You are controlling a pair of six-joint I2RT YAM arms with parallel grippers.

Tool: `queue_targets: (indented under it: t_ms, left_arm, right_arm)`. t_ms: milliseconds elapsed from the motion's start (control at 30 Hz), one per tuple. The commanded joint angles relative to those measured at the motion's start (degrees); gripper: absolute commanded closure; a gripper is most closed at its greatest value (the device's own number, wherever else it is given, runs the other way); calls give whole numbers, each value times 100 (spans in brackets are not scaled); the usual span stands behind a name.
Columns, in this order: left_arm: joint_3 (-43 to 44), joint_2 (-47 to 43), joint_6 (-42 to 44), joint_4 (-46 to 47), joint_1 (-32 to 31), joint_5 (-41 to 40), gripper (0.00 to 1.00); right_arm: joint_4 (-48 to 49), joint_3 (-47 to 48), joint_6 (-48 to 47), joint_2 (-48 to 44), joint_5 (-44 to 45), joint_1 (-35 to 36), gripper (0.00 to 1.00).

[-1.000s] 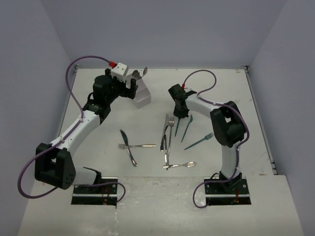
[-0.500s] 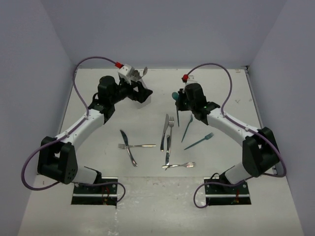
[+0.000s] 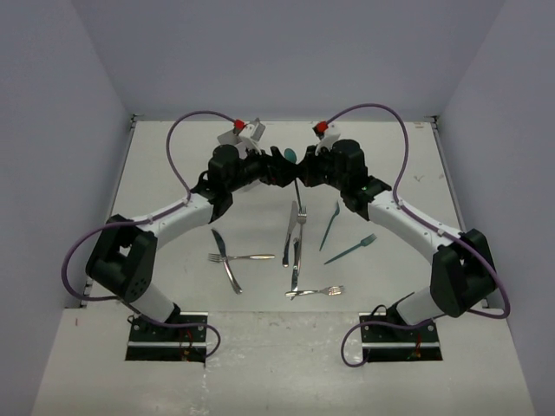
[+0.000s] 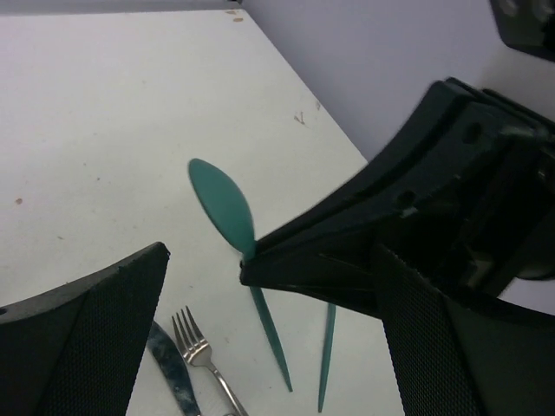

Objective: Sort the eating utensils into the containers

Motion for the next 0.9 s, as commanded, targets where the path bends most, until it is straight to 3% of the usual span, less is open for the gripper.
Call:
queue_targets:
  t_ms: [0, 200, 333, 467, 600, 867]
  left_arm:
    - [119, 218, -666, 387, 0, -769, 0]
    - [-206, 95, -940, 765, -17, -1008, 5]
    - [-381, 86, -466, 1185, -9, -166, 6]
    - [-636, -45, -351, 1309, 0, 134, 7]
    - [-1198, -387, -131, 2231, -26, 967, 7]
    - [-1103, -319, 98, 1969, -114, 926, 11]
  right_arm:
    - [391, 67, 55, -296, -347, 55, 100]
    - [303, 75, 195, -341, -23, 72, 100]
    - [-635, 742, 590, -112, 514, 37, 100]
    - [-444, 778, 608, -235, -22, 37, 100]
    - [-1269, 1305, 950, -95, 156, -182, 100]
    - [-1288, 1622, 1030, -103, -346, -218, 100]
